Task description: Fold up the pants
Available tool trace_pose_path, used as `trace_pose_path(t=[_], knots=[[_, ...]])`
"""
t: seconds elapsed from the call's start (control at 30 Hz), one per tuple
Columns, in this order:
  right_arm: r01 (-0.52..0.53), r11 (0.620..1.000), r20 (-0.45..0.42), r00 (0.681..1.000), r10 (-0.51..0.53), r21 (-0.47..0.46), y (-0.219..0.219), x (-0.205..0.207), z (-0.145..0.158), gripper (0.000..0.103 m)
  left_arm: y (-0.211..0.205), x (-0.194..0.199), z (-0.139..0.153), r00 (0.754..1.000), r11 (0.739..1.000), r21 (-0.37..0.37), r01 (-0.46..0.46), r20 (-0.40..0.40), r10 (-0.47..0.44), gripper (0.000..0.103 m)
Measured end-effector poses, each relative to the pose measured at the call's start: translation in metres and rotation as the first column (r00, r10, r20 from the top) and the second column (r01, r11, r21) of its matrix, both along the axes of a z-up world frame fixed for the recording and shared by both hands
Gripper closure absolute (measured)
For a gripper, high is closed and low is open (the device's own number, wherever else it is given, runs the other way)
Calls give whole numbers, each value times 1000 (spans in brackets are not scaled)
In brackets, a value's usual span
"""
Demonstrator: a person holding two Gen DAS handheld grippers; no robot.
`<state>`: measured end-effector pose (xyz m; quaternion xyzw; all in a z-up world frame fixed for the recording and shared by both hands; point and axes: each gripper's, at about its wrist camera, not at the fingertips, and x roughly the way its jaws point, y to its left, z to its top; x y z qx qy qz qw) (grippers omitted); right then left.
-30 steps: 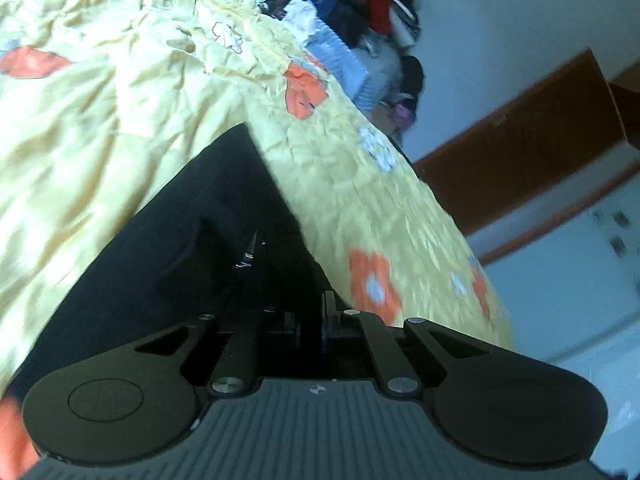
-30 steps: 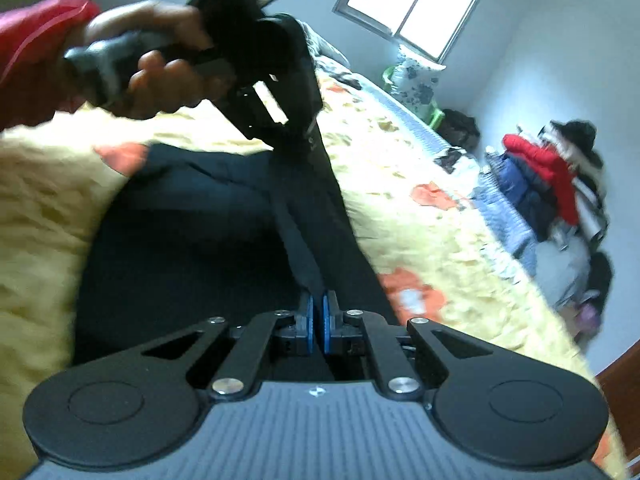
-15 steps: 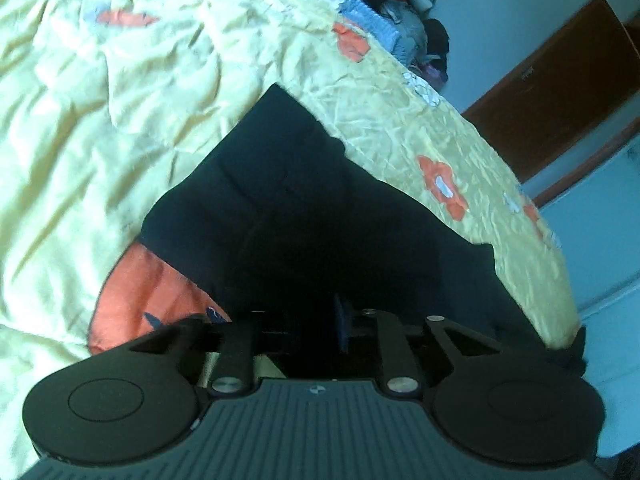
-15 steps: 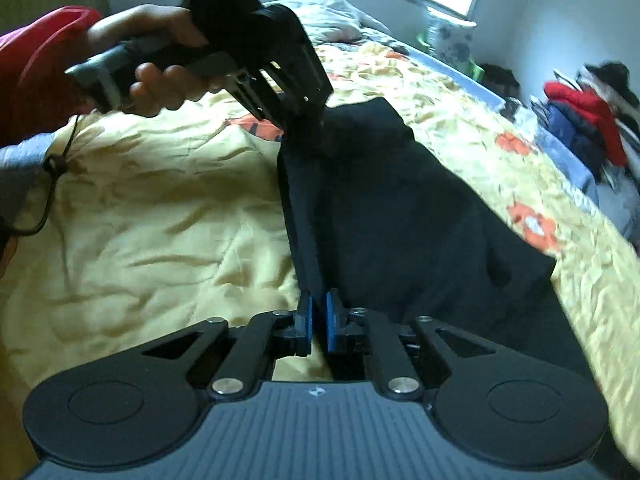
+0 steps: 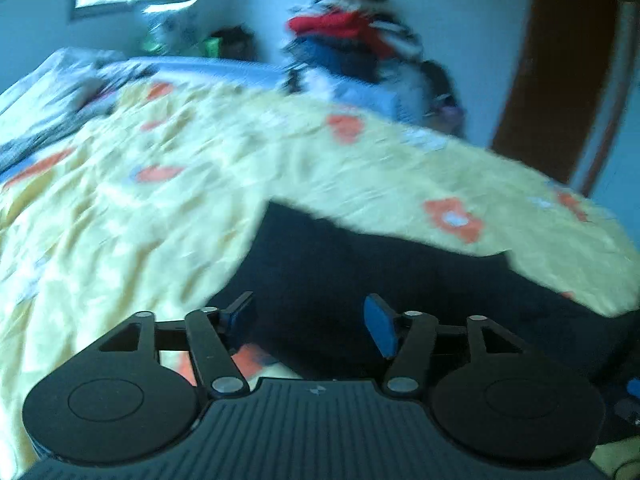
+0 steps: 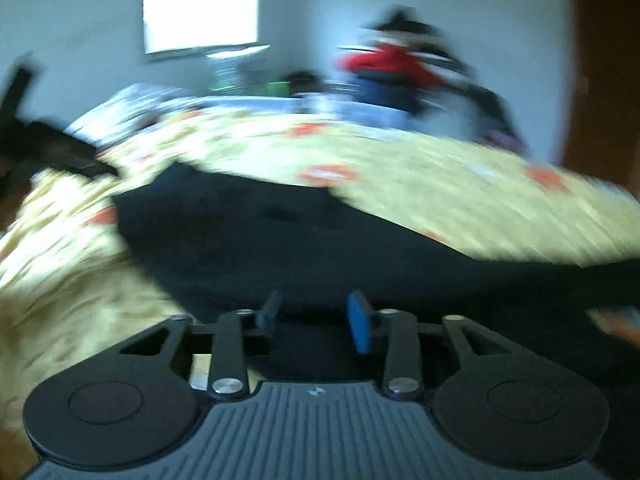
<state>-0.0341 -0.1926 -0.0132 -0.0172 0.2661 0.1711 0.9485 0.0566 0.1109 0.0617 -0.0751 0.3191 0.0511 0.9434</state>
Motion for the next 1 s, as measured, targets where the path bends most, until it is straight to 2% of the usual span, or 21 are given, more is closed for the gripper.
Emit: trace_pose_path(t=[0.07,0.2,0.3,0.33,0.43,0.47,0.5,0.6,0.67,0.73,0.83,0.9,1.0], knots=[[123,992,-7,992,-122,42,-30,-12,-3,37,-27,5,-1,996,996,3,89,16,-89,28],[325,944,-21,946,-324,62,-83,-32,-11,35,-88,16,-18,960,960,24,280,0,-280,28],[445,896,-94,892,-442,10,-116,-44,-25,35,-130,20,-37,916,915,33,402,-1,-402,28],[478,878,-108,873,-475,6,-126,-50,-29,35,-142,20,-43,900,900,29,436,-1,-436,28],[523,845,-117,852,-511,110,-151,-63,-23,33,-171,14,-61,843,843,33,538,19,-538,28],[542,829,-122,840,-528,140,-158,-62,-20,29,-179,12,-66,827,827,47,561,19,-562,28],[560,813,-123,828,-547,158,-164,-60,-17,24,-188,9,-70,815,814,62,577,20,-579,28],[602,767,-116,797,-593,220,-179,-41,-5,21,-203,2,-86,786,783,98,614,14,-618,25],[602,750,-108,794,-598,274,-184,-28,2,21,-209,1,-93,788,783,122,610,8,-615,23],[592,745,-92,798,-595,307,-183,-16,5,19,-208,-3,-97,806,801,145,581,29,-591,17],[604,750,-86,791,-606,269,-184,10,2,16,-203,0,-98,835,831,133,540,37,-549,7],[629,741,-90,773,-628,235,-183,24,5,14,-201,1,-98,841,837,118,535,23,-541,0],[686,697,-122,725,-678,209,-189,51,12,3,-203,4,-98,844,837,125,533,-8,-537,0]])
